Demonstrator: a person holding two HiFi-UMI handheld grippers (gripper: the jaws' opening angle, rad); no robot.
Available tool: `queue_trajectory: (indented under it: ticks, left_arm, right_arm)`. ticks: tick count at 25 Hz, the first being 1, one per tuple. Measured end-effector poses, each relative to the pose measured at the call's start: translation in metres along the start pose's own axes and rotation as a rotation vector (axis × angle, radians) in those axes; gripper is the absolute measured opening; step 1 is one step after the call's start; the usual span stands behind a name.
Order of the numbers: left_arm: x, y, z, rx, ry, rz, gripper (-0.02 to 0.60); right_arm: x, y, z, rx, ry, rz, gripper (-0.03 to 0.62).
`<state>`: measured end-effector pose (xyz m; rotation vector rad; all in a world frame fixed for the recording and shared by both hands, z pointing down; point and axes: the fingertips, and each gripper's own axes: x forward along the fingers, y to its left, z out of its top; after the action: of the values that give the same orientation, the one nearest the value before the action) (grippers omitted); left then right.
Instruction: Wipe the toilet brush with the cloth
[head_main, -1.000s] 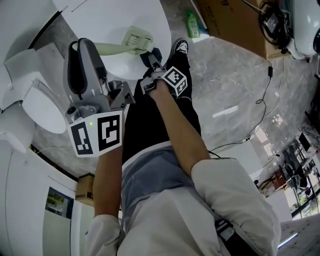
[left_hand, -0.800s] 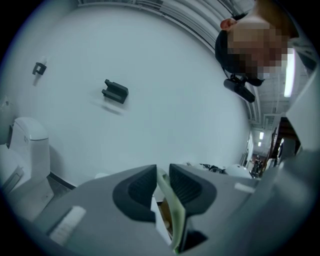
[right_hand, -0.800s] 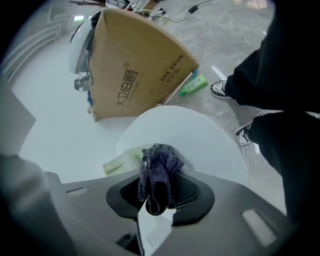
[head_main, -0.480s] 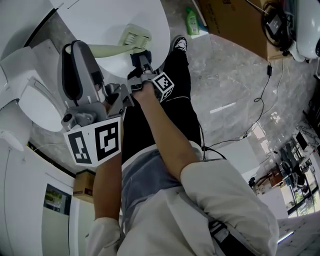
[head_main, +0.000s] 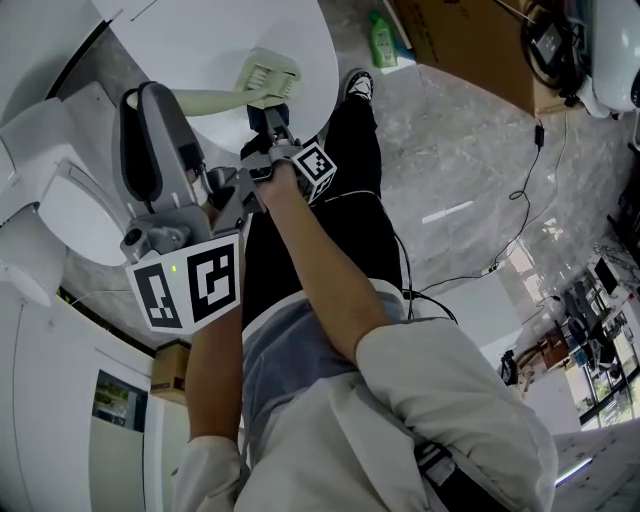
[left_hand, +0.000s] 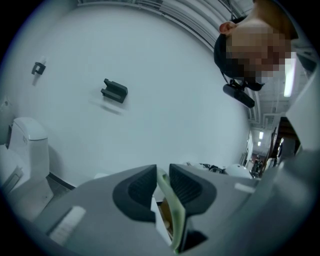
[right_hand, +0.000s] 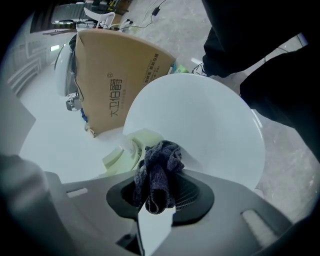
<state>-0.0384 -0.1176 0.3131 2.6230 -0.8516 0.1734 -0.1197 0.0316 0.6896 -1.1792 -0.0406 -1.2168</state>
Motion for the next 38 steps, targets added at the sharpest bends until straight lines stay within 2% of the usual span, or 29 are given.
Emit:
queue_trajectory:
  ticks: [17,24,29,33,38]
  left_arm:
    - [0.001,0.0,0.0,0.018,-0.005,-0.002,0.0]
    - [0.0,-0.001,0.002,0.011,-0.012,-0.002,0.0]
    - [-0.002,0.0,0.003,0.006,-0.013,-0.001,0.0]
    - [-0.003,0.001,0.004,0.003,-0.018,0.003,0.0]
    - [-0.002,-0.001,0.004,0.002,-0.013,0.003,0.0]
  right_arm:
    - [-0.017,0.032,-0.024,-0.137,0.191,0.012,0.09]
    - [-0.024,0.046,-0.039,-0.238,0.31,0.003,0.089]
    - [-0.029,0.056,-0.061,-0.401,0.47,-0.008,0.09]
    - [-0.028,0.071,-0.089,-0.527,0.61,0.029,0.091]
    - [-0.022,0.09,-0.106,-0.625,0.685,0.063,0.091]
